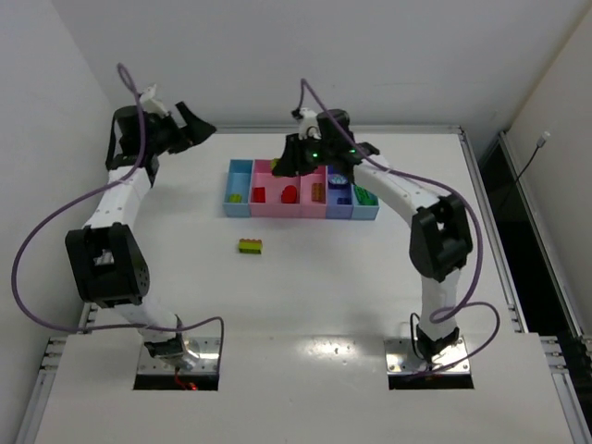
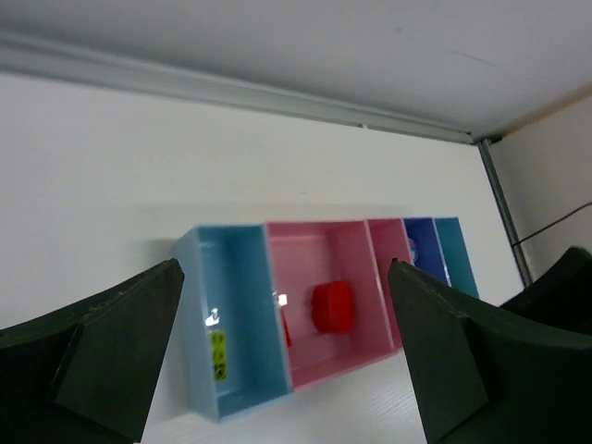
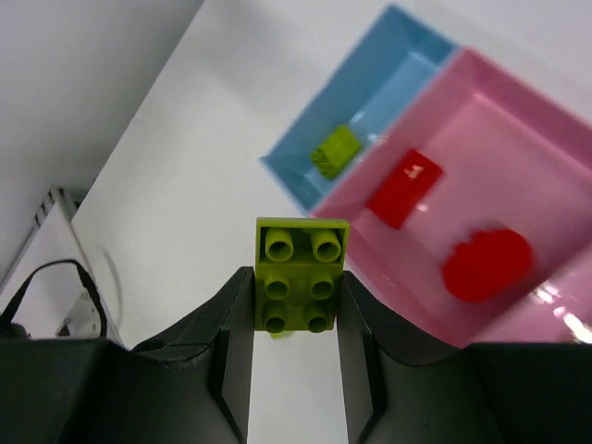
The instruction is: Sort the legos into containers by color
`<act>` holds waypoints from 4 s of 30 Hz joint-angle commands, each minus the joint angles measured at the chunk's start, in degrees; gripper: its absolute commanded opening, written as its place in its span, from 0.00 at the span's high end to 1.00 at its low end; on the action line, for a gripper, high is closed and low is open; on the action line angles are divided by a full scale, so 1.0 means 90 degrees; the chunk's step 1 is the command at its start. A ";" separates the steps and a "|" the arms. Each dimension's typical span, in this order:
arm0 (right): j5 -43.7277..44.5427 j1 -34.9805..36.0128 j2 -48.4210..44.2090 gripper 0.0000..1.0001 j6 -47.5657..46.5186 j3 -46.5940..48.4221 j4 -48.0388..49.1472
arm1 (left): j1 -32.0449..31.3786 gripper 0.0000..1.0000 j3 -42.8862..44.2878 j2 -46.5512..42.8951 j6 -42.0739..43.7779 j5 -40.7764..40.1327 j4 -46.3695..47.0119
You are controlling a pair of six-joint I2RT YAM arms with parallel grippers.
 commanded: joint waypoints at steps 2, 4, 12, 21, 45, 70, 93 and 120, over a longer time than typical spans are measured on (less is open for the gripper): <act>-0.0018 0.0692 0.0662 1.00 -0.0383 0.0758 0.0317 | 0.1219 0.00 -0.0586 -0.0283 -0.1433 0.1249 0.1335; 0.0041 0.0985 0.1130 1.00 -0.0530 0.1159 0.0317 | 0.1415 0.00 -0.0587 -0.0283 -0.1299 0.1511 0.1336; 0.0548 0.1348 0.2469 1.00 -0.0667 0.2468 0.0746 | 0.1416 0.00 -0.0284 -0.0586 -0.0360 0.1610 0.0497; 0.1388 0.1465 0.3221 0.93 -0.1018 0.3113 0.0922 | 0.1358 0.00 -0.0401 -0.0517 -0.0301 0.1913 0.0497; 0.2266 0.1163 0.0871 0.30 -0.1410 0.1709 0.0630 | 0.0919 0.17 -0.0753 -0.1649 0.4470 0.2413 -0.3725; 0.0755 -0.1572 -0.3048 0.30 -0.0951 -0.2404 -0.0142 | -0.1767 0.24 -0.1278 -0.0653 0.9993 0.0127 -0.6068; 0.0227 -0.2207 -0.3126 0.30 -0.0755 -0.2805 -0.0142 | -0.2578 0.34 -0.1573 -0.0604 0.8114 -0.0223 -0.4819; 0.0217 -0.2324 -0.3429 0.30 -0.0638 -0.3185 -0.0025 | -0.4511 0.26 -0.1974 -0.1680 0.0346 -0.4257 -0.4853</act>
